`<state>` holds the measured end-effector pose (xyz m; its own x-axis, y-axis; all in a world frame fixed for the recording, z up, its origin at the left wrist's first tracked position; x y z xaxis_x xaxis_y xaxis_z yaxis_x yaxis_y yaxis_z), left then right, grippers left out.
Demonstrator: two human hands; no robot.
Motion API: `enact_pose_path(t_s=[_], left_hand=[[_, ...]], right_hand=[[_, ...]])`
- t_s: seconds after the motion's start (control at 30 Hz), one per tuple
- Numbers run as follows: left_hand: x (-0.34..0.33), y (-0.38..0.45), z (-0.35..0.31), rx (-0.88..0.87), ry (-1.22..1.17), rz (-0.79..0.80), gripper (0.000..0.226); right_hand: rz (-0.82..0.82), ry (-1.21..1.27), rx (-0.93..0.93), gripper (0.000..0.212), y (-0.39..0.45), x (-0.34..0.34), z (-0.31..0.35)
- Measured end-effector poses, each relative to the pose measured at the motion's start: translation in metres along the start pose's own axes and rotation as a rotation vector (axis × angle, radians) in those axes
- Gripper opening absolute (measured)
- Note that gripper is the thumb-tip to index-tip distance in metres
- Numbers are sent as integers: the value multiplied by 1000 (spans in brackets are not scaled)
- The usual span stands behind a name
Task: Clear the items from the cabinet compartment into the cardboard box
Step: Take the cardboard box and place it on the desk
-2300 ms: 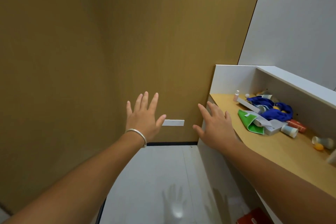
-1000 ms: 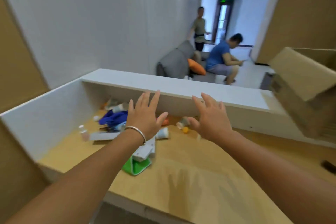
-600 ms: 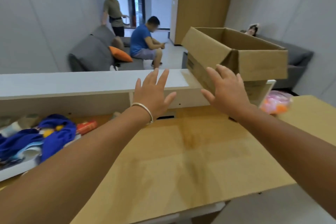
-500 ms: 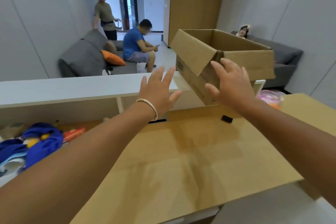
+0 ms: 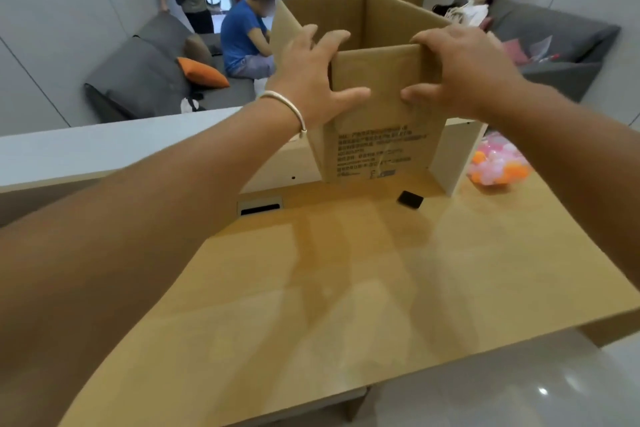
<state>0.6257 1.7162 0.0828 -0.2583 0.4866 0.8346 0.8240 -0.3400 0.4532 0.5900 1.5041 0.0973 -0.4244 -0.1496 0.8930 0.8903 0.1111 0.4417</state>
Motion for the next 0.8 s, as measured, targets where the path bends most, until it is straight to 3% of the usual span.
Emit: enact_pose_path(t_s=[0.17, 0.4, 0.53, 0.8], left_hand=[[-7, 5, -6, 24, -11, -95, 39], [-7, -30, -19, -16, 15, -56, 24], [-2, -78, -21, -49, 14, -63, 21], [24, -187, -34, -79, -61, -47, 17]], right_hand=[[-142, 63, -14, 54, 2, -17, -3], [-163, 34, -43, 46, -27, -17, 4], [-184, 57, -68, 36, -72, -13, 25], [-205, 6, -139, 35, -174, -2, 78]])
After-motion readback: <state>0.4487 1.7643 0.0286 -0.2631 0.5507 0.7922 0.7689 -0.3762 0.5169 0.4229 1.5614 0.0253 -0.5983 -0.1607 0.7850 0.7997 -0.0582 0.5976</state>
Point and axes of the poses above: each hand's wrist, its own y-axis towards the middle knuckle, its own x-axis out of the back of the hand, z = x × y, the point moved 3 cm from there along y, towards the middle knuckle, and after that the axes turned 1 degree about y, right-handed, at the moved point
